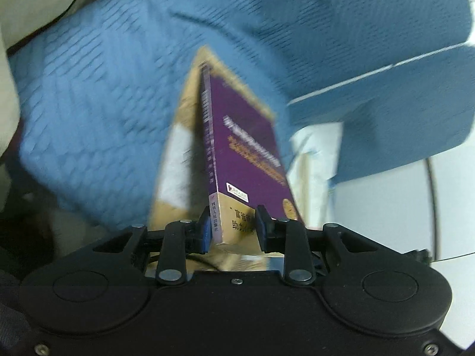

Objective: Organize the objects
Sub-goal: 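Tilt the held purple book down onto the tan book with both grippers, then lay the purple book flat on the tan book and open both grippers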

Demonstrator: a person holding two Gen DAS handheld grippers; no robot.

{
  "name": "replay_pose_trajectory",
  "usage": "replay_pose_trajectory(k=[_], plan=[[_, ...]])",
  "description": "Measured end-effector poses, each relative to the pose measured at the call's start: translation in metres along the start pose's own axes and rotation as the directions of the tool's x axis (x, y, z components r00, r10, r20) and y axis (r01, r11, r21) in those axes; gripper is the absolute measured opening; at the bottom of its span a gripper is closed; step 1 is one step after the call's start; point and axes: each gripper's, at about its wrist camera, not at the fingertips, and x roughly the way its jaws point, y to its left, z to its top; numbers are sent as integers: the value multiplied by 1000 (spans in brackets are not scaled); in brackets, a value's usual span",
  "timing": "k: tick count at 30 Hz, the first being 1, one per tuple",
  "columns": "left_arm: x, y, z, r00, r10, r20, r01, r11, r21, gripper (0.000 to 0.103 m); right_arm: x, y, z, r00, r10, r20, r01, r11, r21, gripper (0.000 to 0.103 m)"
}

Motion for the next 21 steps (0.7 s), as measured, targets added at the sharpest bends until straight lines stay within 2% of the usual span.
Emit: replay_pose_trajectory(k=[4,8,11,13,14,16,21], plan=[[16,9,-8,997,70,-23,-70,998,-2,31,17,-23,-7,998,-31,-45,34,996,77,25],[20,4,-12,995,94,-15,-94,995,28,32,22,-31,-11,998,-50,-46,54,994,90,29],[17,-8,-15,992,126,3,-126,989,74,49,21,-31,-12,997,-55,-47,59,994,91,32],[14,-17,-16,987,159,25,-161,982,101,66,18,-25,-11,994,-103,-42,105,993,60,32],[12,-21,-16,984,174,37,-177,977,116,70,16,-21,-11,991,-133,-33,134,990,38,32],[4,-30,-18,979,193,60,-200,969,148,72,9,-12,-12,981,-194,-6,194,981,-13,32],[-17,-55,-23,971,206,118,-227,951,209,75,-18,15,-11,973,-215,83,224,965,-137,32]])
